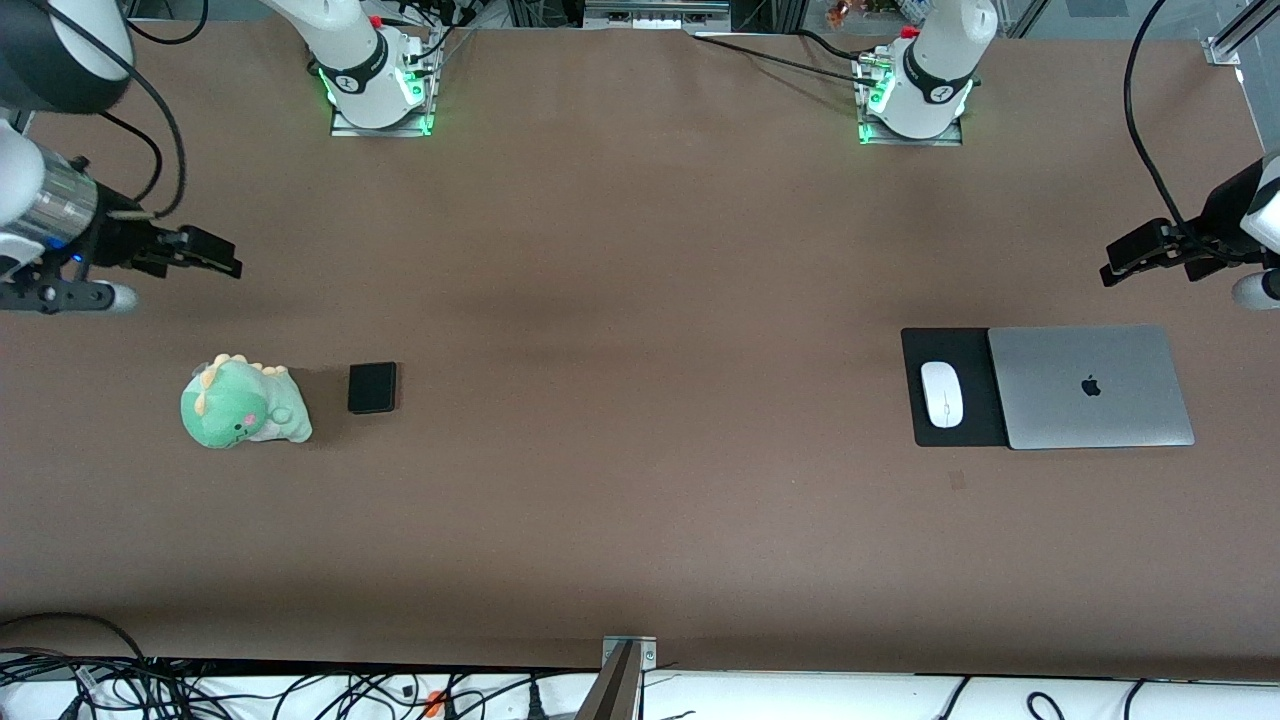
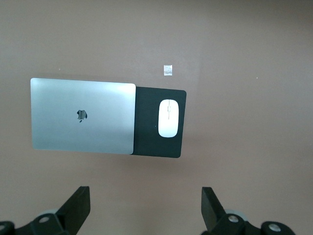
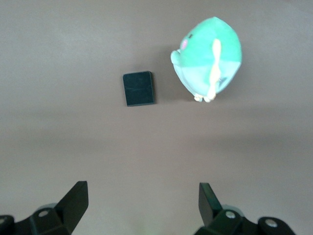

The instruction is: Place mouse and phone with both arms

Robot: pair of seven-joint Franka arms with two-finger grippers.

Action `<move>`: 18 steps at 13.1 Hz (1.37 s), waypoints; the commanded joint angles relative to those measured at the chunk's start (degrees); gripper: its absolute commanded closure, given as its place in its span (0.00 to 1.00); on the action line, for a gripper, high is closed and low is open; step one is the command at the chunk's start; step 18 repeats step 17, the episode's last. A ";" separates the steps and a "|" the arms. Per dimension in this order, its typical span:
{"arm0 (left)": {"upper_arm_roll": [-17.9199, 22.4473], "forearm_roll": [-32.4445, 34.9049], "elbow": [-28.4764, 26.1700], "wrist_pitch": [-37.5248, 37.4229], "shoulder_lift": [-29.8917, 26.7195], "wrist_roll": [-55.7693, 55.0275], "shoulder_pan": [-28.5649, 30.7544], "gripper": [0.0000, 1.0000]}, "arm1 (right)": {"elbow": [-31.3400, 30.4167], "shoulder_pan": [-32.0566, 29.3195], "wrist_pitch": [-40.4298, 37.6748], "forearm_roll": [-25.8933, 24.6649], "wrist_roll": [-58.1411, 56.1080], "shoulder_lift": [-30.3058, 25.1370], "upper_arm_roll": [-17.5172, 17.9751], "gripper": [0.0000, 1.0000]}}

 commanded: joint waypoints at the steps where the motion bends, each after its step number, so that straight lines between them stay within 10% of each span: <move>1: 0.25 -1.20 2.32 -1.61 0.55 -0.54 0.01 0.00 | 3.47 -6.27 -5.75 -1.88 -0.79 -1.10 4.92 0.00; 18: 0.16 -0.94 2.85 -2.58 0.64 -0.72 -0.17 0.00 | 11.31 -7.00 -6.04 -4.35 0.09 -0.93 7.85 0.00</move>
